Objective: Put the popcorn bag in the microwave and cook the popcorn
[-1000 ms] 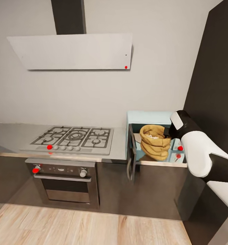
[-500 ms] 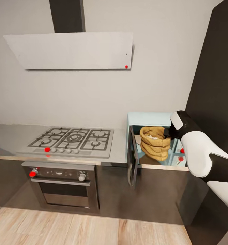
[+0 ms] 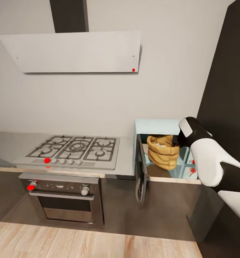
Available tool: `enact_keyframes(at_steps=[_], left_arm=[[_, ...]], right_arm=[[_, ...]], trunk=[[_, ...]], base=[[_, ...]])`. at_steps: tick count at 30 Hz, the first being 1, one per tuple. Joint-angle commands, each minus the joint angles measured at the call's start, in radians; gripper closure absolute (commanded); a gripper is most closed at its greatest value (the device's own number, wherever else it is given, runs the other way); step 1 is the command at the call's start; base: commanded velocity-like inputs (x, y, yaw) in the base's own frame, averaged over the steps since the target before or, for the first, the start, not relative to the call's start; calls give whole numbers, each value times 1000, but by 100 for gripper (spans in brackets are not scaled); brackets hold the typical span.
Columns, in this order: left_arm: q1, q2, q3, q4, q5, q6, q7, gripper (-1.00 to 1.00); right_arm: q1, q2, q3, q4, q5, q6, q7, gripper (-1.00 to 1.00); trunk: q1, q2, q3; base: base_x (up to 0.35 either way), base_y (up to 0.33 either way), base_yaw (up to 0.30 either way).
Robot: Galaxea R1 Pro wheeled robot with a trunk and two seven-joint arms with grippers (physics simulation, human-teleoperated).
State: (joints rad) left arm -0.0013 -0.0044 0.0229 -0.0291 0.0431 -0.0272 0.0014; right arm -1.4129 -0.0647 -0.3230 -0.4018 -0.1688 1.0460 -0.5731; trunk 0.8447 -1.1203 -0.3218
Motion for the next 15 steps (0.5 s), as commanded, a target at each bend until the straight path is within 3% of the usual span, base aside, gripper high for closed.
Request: enact_keyframes(at_steps=[1, 15], left_arm=[[0, 0, 2, 0, 4, -2, 0, -100], [0, 1, 2, 0, 4, 1, 0, -100]], right_arm=[[-1, 0, -1, -11, -15, 1, -10, 100], [-1, 1, -1, -11, -15, 1, -10, 100]], trunk=[[0, -1, -1], [0, -1, -1]], base=[[101, 0, 0], [128, 0, 0]])
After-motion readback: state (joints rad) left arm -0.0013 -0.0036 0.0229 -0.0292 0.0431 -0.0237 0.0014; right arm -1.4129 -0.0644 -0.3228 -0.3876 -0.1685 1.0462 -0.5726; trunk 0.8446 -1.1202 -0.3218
